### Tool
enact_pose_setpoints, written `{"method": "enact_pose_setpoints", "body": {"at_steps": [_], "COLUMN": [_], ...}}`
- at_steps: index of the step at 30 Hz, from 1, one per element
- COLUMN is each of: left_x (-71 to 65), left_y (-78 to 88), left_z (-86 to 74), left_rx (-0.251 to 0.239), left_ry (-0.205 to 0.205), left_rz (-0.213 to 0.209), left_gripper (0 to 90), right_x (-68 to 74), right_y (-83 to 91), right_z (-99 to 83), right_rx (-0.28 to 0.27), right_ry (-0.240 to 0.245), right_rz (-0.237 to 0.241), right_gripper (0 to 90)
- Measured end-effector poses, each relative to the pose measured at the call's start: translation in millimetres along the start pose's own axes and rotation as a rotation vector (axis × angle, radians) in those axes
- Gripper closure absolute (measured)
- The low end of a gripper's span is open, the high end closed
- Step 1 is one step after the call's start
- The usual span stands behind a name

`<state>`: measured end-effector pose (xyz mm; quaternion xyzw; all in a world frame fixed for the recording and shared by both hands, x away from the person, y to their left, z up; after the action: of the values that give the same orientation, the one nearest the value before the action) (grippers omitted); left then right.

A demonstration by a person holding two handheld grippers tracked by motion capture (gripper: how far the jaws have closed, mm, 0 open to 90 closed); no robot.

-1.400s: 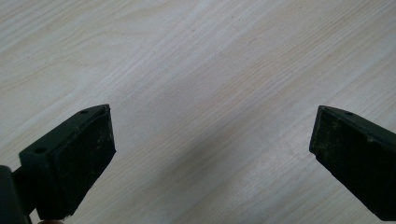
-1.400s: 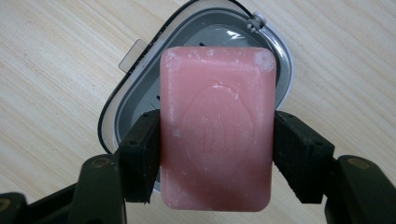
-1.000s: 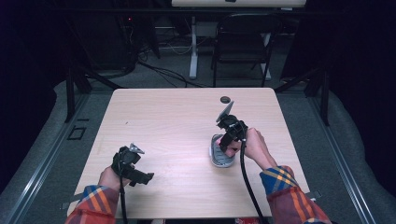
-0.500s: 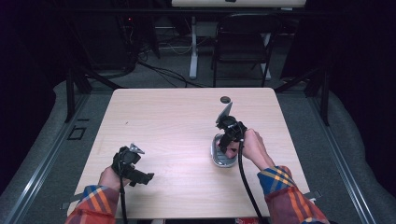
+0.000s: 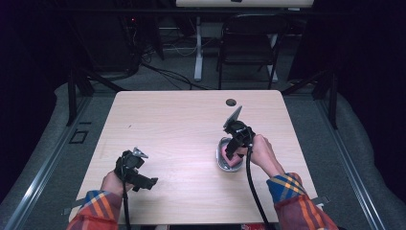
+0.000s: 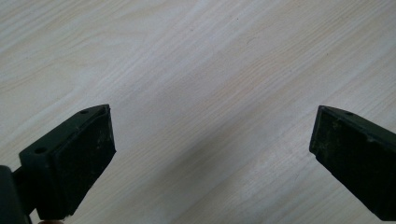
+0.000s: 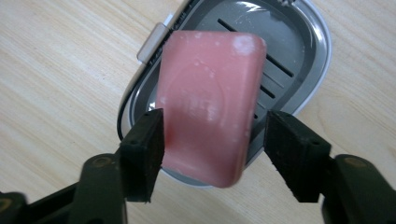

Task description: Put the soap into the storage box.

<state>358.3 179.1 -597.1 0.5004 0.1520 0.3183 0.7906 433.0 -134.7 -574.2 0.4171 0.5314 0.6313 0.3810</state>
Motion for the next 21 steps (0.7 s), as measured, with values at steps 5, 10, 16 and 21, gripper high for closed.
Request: {"method": "enact_pose_setpoints", "body": {"at_steps": [5,10,16,21], "left_x": [-0.1,-0.4,-0.4,-0.4], "left_y": [0.0,-0.1,-0.1,-0.2], "left_z": [0.0,0.0,0.2,0.0], "left_rx": [0.0,0.0,0.0,0.001], "left_ry": [-0.001,-0.003,-0.005,-0.002], "left_rz": [0.0,-0.001,0.001,-0.003], "left_gripper": [0.2,0.2,0.2,0.2], "right_x": [2.0,1.6,-3.1,-9.7], "right_y": [5.5,12.6,16.2,21.1], "right_z": [-5.1,-10.2,-14.0,-19.8], "right_rx": [-0.022,-0.057,-0.114,-0.135], "right_ry": [0.03,0.05,0.057,0.056], "right_rz": [0.037,0.051,0.029,0.019], "right_gripper": [43.7,48.6,51.9,49.9]}}
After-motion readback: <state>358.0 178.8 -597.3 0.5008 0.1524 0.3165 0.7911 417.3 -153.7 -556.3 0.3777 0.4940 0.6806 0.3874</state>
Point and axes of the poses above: each handheld gripper's, and its own axes: y roughly backward along the jaws, z roughly out of its top, x roughly to its left, the point moved 9 cm from there along -y, roughly forward along the jaws, and after that the axes turned 12 degrees about -y, right-handed, at the moved point
